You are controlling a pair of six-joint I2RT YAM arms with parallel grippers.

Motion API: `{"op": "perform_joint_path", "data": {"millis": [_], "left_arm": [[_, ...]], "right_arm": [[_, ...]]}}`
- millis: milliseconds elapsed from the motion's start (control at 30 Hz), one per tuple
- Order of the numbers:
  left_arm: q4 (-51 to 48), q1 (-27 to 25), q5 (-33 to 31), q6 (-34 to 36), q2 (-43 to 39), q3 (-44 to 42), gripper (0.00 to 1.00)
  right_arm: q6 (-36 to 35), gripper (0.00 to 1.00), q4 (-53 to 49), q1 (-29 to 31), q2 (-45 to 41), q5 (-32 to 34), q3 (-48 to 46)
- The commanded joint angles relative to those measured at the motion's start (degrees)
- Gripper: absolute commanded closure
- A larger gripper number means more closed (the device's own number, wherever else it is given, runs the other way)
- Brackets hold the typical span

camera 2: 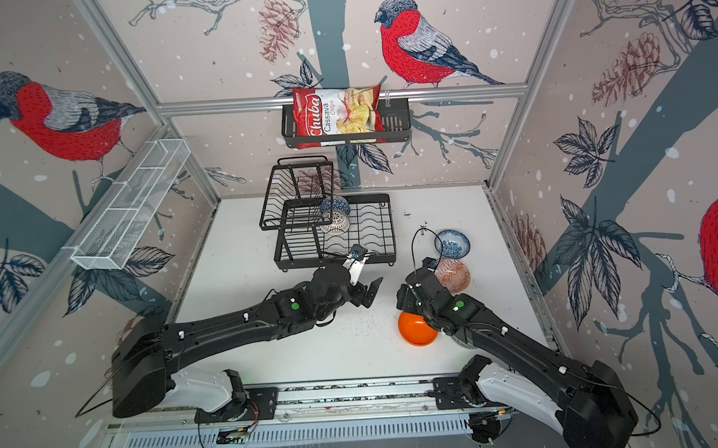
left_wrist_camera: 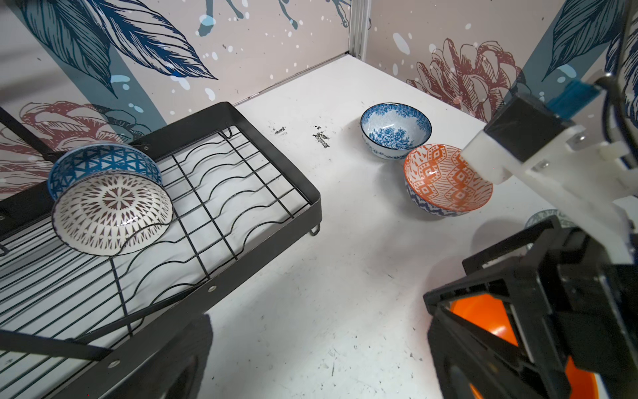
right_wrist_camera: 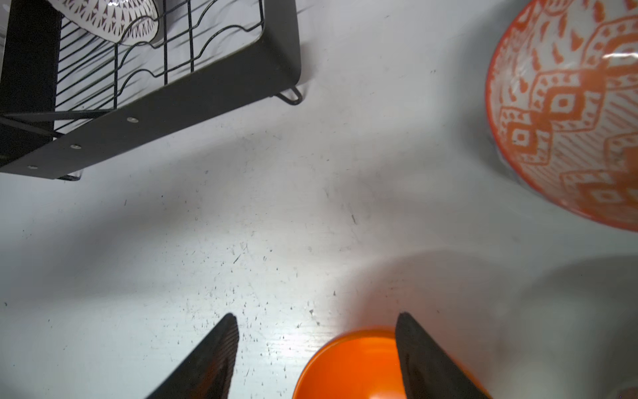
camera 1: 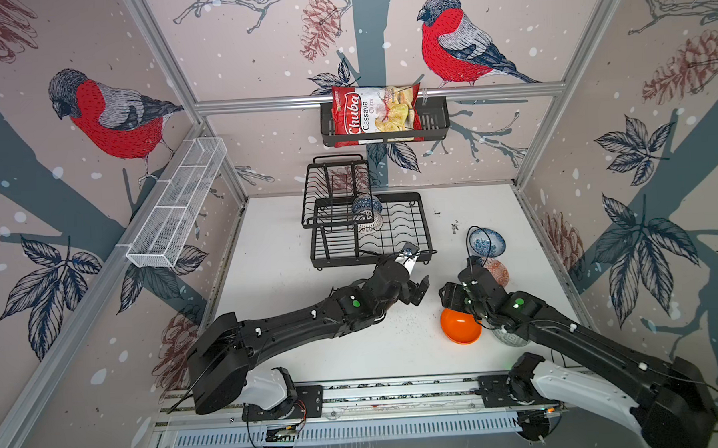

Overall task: Load the bowls into the dish rack
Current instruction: 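Lower the right gripper onto the orange bowl rim and close it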

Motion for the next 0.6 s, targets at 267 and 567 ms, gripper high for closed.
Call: {"op": "perform_joint_path", "data": {"millis": [267,567], "left_arm": [[2.6,0.0,-2.1,-0.4,-1.7,-1.0,0.03],[3.1,0.0,-3.3,-1.4,-3.4,-2.5,0.03]], "right_arm": [[5.9,0.27,-4.4,8.4,1.7,5.7,0.8],[5.6,0.34,-0.4,9.0,6.7,5.0,-0.9]]}}
